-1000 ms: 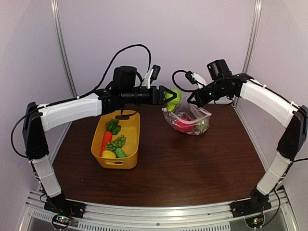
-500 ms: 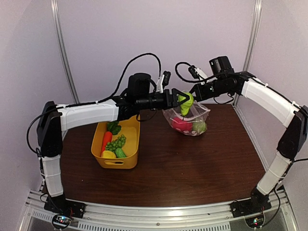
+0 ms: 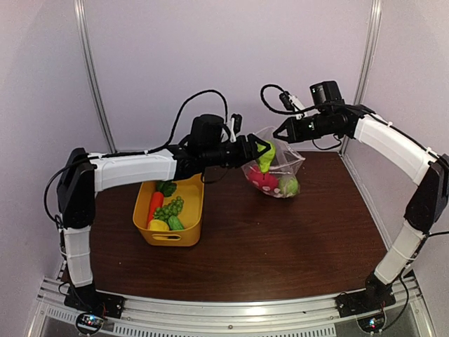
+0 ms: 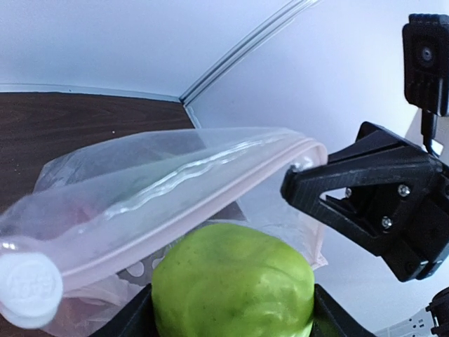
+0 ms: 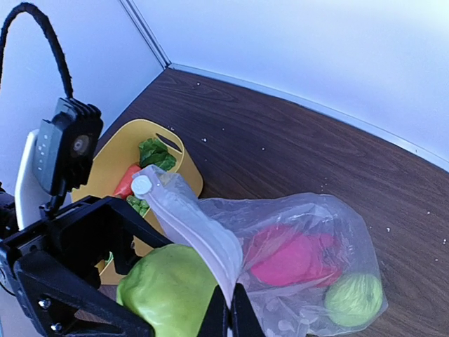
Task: Place the food in the zip-top bag and seal the zipper
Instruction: Place the fake fruit in the zipper food storage bag.
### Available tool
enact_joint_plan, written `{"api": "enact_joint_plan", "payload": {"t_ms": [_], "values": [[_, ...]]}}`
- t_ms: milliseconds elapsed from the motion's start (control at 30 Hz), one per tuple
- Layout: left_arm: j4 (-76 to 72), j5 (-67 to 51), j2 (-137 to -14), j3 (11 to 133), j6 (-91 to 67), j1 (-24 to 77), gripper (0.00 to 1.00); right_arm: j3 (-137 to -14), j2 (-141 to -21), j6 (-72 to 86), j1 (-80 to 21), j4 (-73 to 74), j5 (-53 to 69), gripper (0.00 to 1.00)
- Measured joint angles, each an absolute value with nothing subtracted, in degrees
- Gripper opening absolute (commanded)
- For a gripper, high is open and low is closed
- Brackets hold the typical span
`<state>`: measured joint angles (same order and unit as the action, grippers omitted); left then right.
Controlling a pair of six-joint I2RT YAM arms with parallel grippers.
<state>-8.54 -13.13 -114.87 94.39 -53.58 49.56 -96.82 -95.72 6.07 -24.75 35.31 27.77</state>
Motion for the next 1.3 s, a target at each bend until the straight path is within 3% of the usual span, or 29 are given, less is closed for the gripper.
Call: {"api": "enact_joint_plan", "payload": {"t_ms": [333, 633, 833, 1300], "values": [[-9.54, -10.76, -119.22, 95.35, -63.57, 48.9, 0.46, -93.62, -95.24, 8.29, -25.04, 32.1, 37.34, 0.0], [-20.53, -14.63, -122.13, 94.91, -76.69, 48.03, 0.42, -91.57, -94.65, 7.16, -25.8, 31.83, 38.3, 0.0], [-22.46, -11.4, -120.27, 91.88, -78.41, 48.1, 0.46, -90.63, -93.45, 6.44, -25.85, 31.51, 39.27, 0.0], [-13.56, -4.84, -120.33, 98.02, -77.52, 48.62, 0.82, -90.61, -93.43, 9.04, -25.85, 30.06, 44.29, 0.0]]}}
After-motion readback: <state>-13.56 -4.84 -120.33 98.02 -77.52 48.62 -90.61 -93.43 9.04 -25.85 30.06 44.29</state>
